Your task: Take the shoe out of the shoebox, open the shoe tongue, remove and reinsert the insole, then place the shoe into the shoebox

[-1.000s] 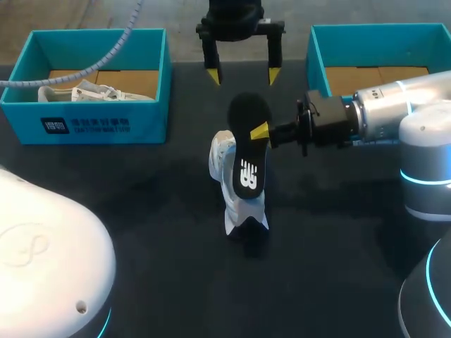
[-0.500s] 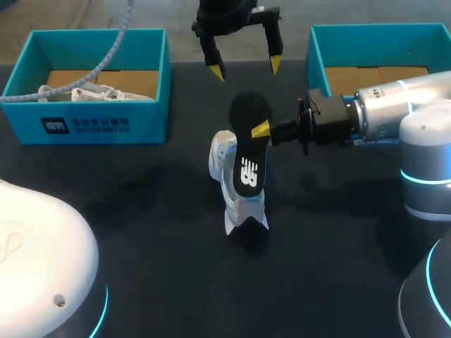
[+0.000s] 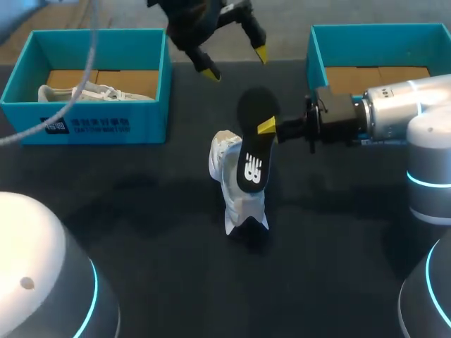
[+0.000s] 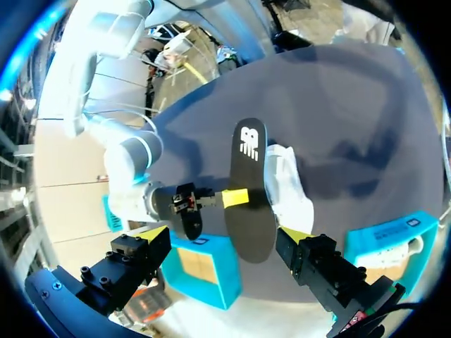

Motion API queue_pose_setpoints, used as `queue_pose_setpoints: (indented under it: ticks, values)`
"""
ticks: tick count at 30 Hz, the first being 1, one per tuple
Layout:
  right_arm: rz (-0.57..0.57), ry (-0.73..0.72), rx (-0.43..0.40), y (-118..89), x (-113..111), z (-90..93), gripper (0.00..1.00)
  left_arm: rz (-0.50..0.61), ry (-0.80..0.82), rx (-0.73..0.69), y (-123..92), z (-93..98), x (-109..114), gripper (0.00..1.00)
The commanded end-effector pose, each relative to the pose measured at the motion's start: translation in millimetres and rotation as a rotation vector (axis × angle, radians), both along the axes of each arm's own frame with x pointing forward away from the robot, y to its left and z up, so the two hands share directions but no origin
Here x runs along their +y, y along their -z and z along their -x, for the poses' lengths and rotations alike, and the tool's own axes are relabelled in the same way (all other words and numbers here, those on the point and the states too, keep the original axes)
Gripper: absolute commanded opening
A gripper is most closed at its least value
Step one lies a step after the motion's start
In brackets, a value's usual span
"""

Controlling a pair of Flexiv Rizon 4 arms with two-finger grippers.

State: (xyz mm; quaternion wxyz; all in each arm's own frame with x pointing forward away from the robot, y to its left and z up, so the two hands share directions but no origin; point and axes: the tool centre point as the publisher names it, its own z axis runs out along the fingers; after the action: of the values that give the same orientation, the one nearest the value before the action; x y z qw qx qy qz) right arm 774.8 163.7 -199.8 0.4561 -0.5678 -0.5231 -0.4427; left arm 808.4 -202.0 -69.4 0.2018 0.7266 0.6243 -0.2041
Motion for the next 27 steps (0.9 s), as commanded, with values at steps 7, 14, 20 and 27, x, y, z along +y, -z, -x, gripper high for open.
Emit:
queue_pose_setpoints:
  ticks: [7,14,20,27]
  values:
    - [0.004,0.036,-0.017,-13,-9,3.7,0.00,0.550,-0.012,-0.008,15,10.4,11,1.00]
    - [-0.010,0.056,-0.027,-21,-14,5.0,0.00,0.690,0.029,-0.011,24,13.1,16,1.00]
    - [-0.027,0.062,-0.040,-28,-16,7.6,0.00,0.754,0.050,0.002,37,17.7,19,1.00]
    - [-0.051,0.064,-0.048,-36,-18,10.6,0.00,0.850,0.078,-0.003,47,20.8,21,1.00]
